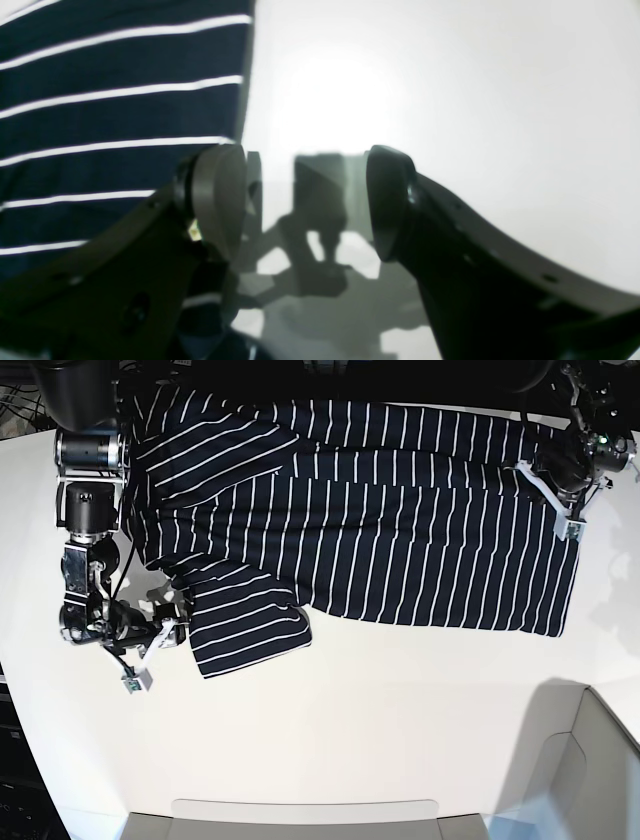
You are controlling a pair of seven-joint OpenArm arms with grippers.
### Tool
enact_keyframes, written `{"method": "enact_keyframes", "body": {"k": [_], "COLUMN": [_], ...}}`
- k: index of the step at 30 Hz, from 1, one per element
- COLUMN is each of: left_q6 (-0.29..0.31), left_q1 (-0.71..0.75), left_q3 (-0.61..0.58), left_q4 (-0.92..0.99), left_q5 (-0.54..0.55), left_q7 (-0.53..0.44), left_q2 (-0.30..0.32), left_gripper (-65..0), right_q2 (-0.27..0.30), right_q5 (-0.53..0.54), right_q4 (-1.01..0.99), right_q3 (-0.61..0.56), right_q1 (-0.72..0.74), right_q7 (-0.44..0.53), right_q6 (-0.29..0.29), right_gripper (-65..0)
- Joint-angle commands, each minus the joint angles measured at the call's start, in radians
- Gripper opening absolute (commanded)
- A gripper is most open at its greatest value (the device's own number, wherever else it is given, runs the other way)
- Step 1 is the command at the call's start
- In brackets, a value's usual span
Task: Fold the T-shirt properly
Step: 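Move the right gripper to the hem corner near the sleeve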
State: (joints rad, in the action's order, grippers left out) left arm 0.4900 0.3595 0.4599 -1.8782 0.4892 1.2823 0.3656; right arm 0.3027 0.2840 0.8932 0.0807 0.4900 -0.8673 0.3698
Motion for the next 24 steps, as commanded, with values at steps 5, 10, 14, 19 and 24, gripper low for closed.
{"method": "enact_keyframes", "body": {"k": [5, 10, 14, 19, 24], "left_q6": [-0.001, -0.001, -0.001, -0.001, -0.001], "left_q1": [-0.004, -0.012, -0.032, -0.033, -0.052], "left_q3": [0.006, 0.006, 0.006, 0.006, 0.006], "left_q4": [-0.014, -0.014, -0.014, -0.016, -0.016], "left_q5": [0.004, 0.004, 0.004, 0.004, 0.006], "left_q7": [-0.007, -0.007, -0.007, -0.005, -0.005], "left_q2": [0.013, 0.013, 0.013, 0.013, 0.013], "left_gripper": [-65.0, -65.0, -65.0, -65.0, -65.0], "right_q2": [-0.007, -0.046, -0.07, -0.067, -0.078], "right_q5": [0.017, 0.011, 0.011, 0.013, 0.011], "right_q4": [-0.032, -0.033, -0.016, 0.116, 0.195], "right_q3": [-0.094, -0.103, -0.097, -0.094, -0.097], "right_q1": [0.051, 0.059, 0.051, 0.025, 0.039], "right_q7": [0.067, 0.067, 0.059, 0.018, -0.036], "right_q6": [0.004, 0.004, 0.001, 0.001, -0.002], "right_gripper": [-27.4, -27.4, -27.4, -27.6, -27.6]}}
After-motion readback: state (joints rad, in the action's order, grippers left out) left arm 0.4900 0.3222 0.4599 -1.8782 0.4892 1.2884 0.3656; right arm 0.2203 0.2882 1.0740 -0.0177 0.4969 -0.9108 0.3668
